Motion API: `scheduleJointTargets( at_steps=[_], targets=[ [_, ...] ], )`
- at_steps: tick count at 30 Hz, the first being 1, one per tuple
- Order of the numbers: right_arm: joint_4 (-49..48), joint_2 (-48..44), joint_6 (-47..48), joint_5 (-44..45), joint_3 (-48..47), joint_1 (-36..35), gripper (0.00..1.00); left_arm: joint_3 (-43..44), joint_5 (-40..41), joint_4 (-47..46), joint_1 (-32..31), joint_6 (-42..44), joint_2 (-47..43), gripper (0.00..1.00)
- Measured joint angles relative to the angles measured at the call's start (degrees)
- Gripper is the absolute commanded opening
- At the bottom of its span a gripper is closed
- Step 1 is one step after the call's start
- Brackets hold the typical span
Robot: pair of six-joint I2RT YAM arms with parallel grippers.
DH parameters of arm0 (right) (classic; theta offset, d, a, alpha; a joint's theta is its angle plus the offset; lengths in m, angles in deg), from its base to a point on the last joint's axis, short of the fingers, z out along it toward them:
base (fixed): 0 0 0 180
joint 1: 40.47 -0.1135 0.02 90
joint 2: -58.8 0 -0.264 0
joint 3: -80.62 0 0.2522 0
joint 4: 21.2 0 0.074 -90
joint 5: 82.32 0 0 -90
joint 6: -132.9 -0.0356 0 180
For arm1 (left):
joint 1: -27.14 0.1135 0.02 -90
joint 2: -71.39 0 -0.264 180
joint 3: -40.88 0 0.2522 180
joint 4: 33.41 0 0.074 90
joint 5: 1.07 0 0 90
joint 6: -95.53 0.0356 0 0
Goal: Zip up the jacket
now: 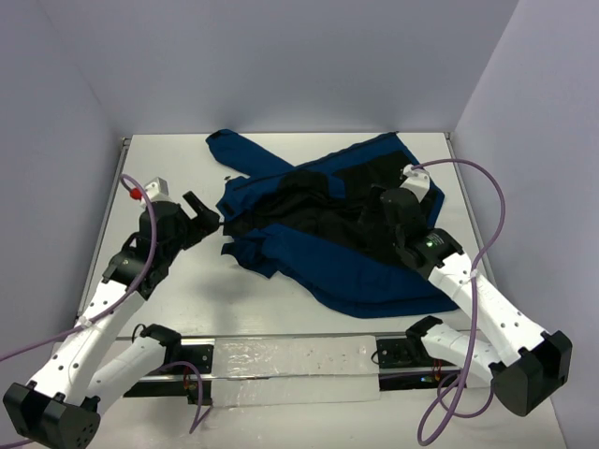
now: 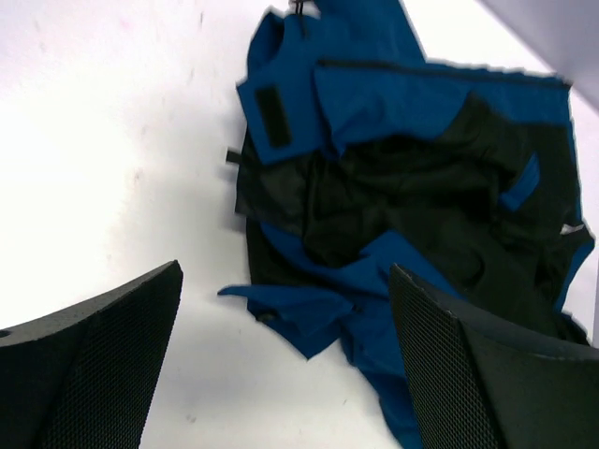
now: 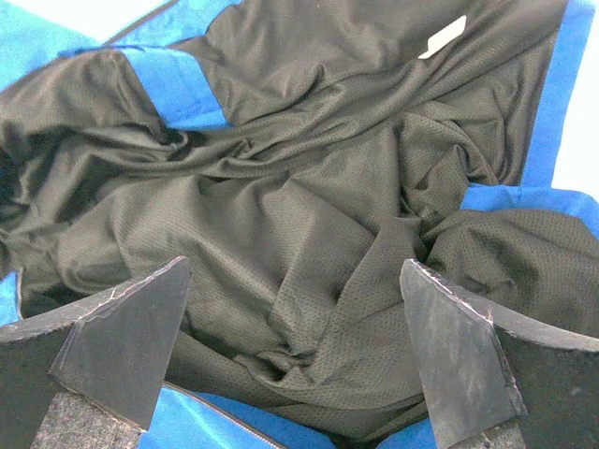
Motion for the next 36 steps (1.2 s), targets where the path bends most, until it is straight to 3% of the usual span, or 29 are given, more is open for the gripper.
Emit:
scheduleJointTargets(
  at_steps=[8,16,23,29,30,31,32,33,34,36],
  targets=[
    [1.03,-0.34,-2.22,2.06,-0.65,-0.02,1.00,4.88,2.37,0.71,0.00,0.05,3.31,0.98],
    [4.95,-4.24,-2.87,1.12,-1.71,0.06,1.00,3.42,-2.11,0.49,0.00,-1.34,10.11,0.99],
    [13.67,-6.84,-6.43,-3.28,-9.68,1.27,1.00,0.79,-7.51,-0.81,0.00,-0.74,12.54,0.99],
    [24.81,-6.61,-12.17,-3.20,-10.17,1.36,1.00,0.81,-11.02,-2.65,0.00,1.09,18.18,0.97],
    [26.65,-6.59,-13.47,-3.18,-9.88,1.36,1.00,0.81,-11.74,-2.71,0.00,1.34,19.09,0.93],
    [28.11,-6.59,-14.58,-3.18,-9.62,1.36,1.00,0.81,-12.45,-2.74,0.00,1.41,19.78,0.76],
    [29.67,-6.55,-15.95,-3.23,-9.41,1.36,1.00,0.77,-13.29,-2.98,0.00,1.35,20.34,0.70],
    [31.10,-6.39,-17.40,-3.31,-9.26,1.36,1.00,0.57,-14.38,-3.71,0.00,1.07,20.79,0.50],
    [32.52,-6.09,-18.79,-3.41,-9.22,1.36,1.00,0.25,-15.40,-4.62,0.00,0.83,21.16,0.21],
    [34.92,-5.10,-21.62,-4.01,-9.22,1.38,1.00,-0.10,-17.43,-5.54,-0.02,0.64,22.07,0.04]
  ],
)
